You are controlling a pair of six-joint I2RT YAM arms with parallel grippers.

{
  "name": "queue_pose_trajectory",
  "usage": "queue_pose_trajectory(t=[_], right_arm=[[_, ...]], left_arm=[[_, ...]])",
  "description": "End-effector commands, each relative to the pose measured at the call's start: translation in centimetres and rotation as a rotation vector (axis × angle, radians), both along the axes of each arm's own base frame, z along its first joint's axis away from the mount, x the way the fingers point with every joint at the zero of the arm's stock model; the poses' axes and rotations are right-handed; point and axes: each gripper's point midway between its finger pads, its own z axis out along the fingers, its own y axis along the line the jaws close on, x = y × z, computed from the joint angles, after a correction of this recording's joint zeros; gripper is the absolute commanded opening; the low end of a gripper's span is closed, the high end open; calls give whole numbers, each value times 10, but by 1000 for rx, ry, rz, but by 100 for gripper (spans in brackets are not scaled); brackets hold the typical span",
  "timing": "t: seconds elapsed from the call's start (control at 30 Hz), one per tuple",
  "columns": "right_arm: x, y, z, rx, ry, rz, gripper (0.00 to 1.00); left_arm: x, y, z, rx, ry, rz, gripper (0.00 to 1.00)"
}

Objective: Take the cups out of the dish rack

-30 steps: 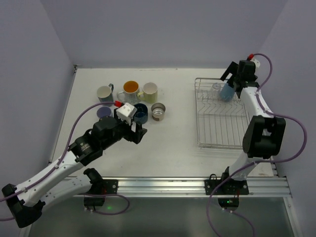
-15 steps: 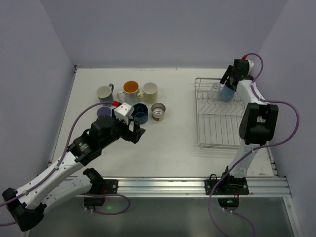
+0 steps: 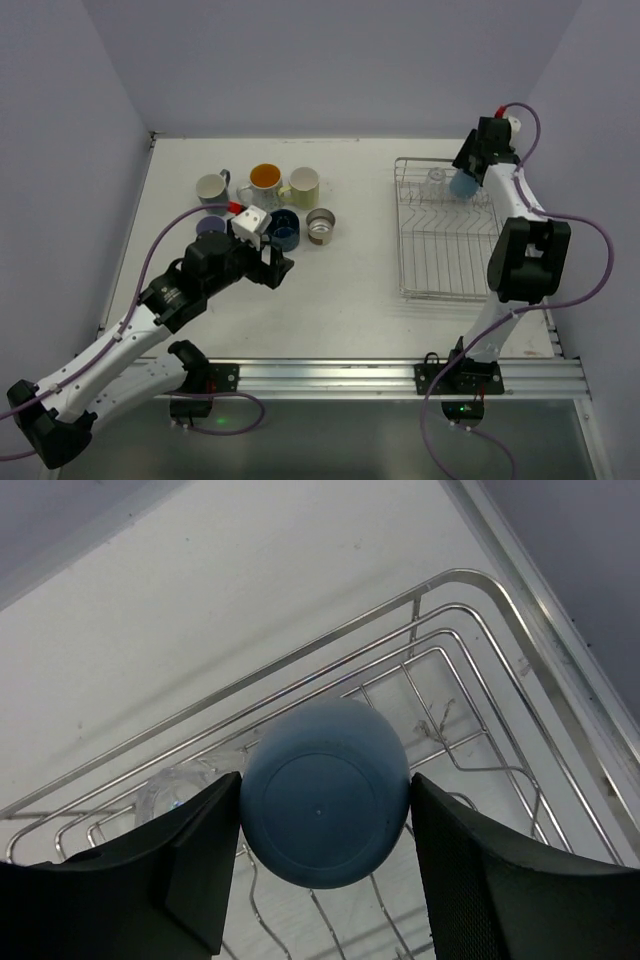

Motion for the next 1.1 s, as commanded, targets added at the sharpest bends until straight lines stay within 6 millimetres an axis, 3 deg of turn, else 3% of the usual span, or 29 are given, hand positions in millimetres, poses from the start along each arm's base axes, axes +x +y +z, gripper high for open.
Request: queue_pose_trajectory(t=[0.0,0.07,0.1,0.17,0.2,0.23,0.27,0.37,0.4,0.43,0.5,0.53,0.6,0.63,0.67,0.7,0.77,0.8,0.93,1.07], right_arm=[[-9,-3,120,-40,-301,-26,36],[-18,6,131,-17,-338,-6,35],[-28,10,155,-1,-401,-4,35],[-42,21,159,34,-426,15,35],[-47,33,167,78,-464,48,35],[-62,50,190,97,-529,90,35],[-70,62,177,119,-516,122,34],[-103,128,181,232,-583,312,34],[-115,164,186,318,-614,418,34],[-137,183,176,386,-615,484,34],[-164,227,190,556,-687,626,34],[-181,246,171,630,-651,700,34],[-209,264,188,727,-702,788,34],[-224,277,178,773,-664,847,34],[-233,283,178,803,-662,877,34],[-247,289,191,853,-700,924,34],[-268,302,183,913,-675,1001,34],[-276,305,189,945,-696,1019,34],[-294,324,167,1017,-629,1066,34],[-298,340,153,1064,-584,1082,34]], left_arm=[[4,-2,6,-4,-26,-19,87],[6,-3,7,-7,-25,-20,87],[6,-4,8,-12,-25,-23,87],[6,-7,13,-30,-30,-30,87],[6,-10,17,-45,-31,-41,87],[5,-12,20,-59,-32,-50,87],[5,-17,26,-88,-31,-57,87],[-1,-31,33,-150,9,-115,86],[-6,-37,37,-174,25,-147,86],[-7,-43,41,-219,41,-155,86],[-16,-54,41,-278,71,-213,86],[-20,-59,43,-325,97,-229,86],[-27,-72,63,-430,50,-313,86],[-32,-75,55,-470,98,-321,85],[-34,-77,68,-524,58,-347,85],[-37,-79,68,-546,65,-359,86],[-39,-81,67,-596,89,-359,85],[-40,-82,67,-610,96,-367,86],[-44,-87,65,-674,150,-387,85],[-51,-89,82,-748,119,-440,83]])
